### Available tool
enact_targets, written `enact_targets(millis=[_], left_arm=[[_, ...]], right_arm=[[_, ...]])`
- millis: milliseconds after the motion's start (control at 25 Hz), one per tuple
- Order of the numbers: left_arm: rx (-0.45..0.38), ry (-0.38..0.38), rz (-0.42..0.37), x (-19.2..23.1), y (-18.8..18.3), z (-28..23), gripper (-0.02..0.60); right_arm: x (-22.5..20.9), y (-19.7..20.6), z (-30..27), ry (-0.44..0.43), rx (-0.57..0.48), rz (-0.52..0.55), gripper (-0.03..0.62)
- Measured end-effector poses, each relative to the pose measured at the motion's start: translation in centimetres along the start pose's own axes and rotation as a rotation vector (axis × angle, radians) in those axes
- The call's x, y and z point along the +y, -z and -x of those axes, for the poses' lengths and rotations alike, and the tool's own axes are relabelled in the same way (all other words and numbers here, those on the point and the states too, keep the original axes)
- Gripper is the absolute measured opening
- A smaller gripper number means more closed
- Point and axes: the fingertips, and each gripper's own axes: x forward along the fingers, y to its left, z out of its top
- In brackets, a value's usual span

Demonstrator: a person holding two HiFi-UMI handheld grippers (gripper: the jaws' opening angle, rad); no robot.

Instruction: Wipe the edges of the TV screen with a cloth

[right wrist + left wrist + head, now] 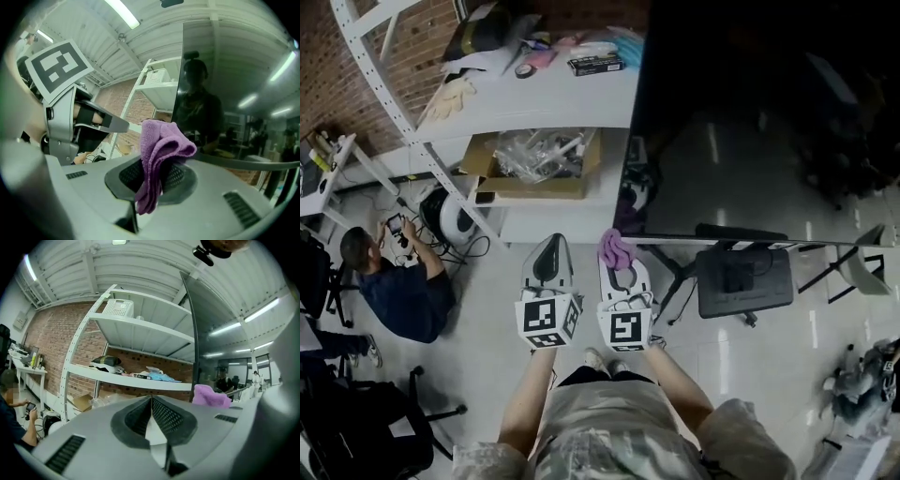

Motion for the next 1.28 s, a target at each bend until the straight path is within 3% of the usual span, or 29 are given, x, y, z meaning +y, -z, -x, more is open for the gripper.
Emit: enact_targets(millis=[200,320,640,760,920,1280], left_arm=[[-0.021,0.064,-0.063,-1.1,-1.4,0.4,0.021],[-0.033,0.116,-0.049,-0.7,-1.6,0.2,0.021],[-0.035,0.315,-0.067,0.0,-3.4,-0.2,0.021],[-0.052,0.336,-0.032,0.7,-4.9,-0.9,0.021],[-0.071,0.374,-0.030,-0.3,-6.3,-1.0,0.021],[-0.108,0.403,-0.044,-2.2,-8.8,-1.3,0.021]], right_arm=[[-0.2,-0.4,0.5,0.052,0.017,-0.007,0.049],[0.3,-0.4,0.1,0.107,0.043,-0.005,0.049],[0.6,-2.5,-0.4,0.311,0.110,0.124,0.049],[0.4,-4.8,-0.9,0.361,0.109,0.184,0.049],[-1.7,-4.9,-0.9,0.445,0.166,0.241,0.049],[-3.6,-8.7,-0.6,0.482,0.145,0.314,0.049]])
